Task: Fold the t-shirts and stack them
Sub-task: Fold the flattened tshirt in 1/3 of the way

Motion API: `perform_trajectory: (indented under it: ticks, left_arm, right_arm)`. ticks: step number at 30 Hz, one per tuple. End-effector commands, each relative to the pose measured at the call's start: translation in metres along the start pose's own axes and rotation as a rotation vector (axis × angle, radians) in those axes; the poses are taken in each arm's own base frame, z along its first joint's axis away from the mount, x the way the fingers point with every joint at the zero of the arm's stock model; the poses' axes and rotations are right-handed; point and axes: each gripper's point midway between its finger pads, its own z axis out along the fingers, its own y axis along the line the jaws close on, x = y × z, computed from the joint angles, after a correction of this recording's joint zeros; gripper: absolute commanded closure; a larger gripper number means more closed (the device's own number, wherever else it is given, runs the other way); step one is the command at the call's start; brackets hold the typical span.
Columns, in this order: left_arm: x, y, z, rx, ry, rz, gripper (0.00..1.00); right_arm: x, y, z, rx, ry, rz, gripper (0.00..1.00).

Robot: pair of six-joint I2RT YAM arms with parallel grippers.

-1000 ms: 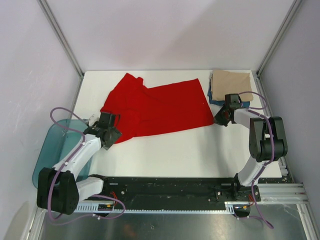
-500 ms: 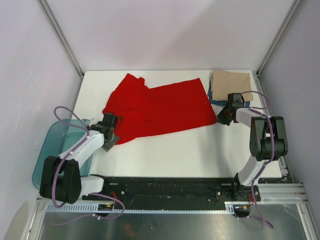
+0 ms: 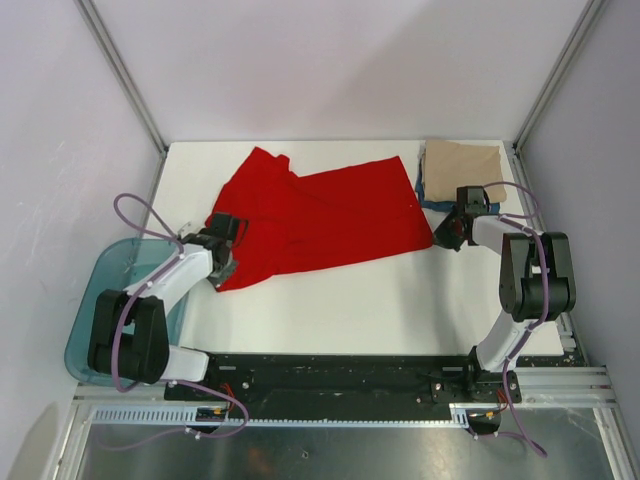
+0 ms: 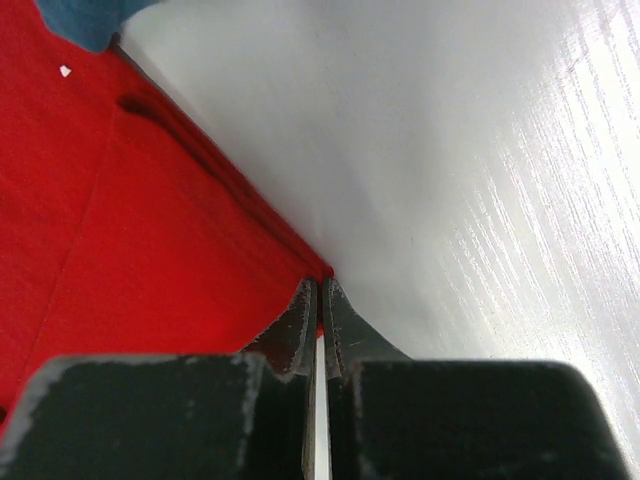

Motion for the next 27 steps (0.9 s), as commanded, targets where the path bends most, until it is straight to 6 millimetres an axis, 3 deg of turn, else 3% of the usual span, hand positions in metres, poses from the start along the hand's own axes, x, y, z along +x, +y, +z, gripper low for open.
perform_trajectory:
  ticks: [1,4,8,10,27]
  left_arm:
    - [-0.023,-0.006,-0.004,-0.002,-0.069,-0.004,0.99]
    - [-0.023,-0.005,-0.005,0.003,-0.068,-0.003,0.95]
    - [-0.016,0.001,-0.003,-0.002,-0.054,0.009,0.74]
    - [-0.011,0.004,-0.001,-0.005,-0.042,0.014,0.69]
    - [0.015,0.002,0.014,-0.005,0.057,0.075,0.64]
  right_arm:
    - [-0.014,-0.008,0.003,0.018,-0.022,-0.005,1.00]
    - [-0.014,-0.009,0.004,0.019,-0.020,-0.002,1.00]
    - [-0.015,-0.009,0.004,0.017,-0.020,-0.001,1.00]
    - [-0.014,-0.009,0.004,0.018,-0.019,-0.001,1.00]
    - [-0.014,-0.009,0.004,0.015,-0.014,-0.003,1.00]
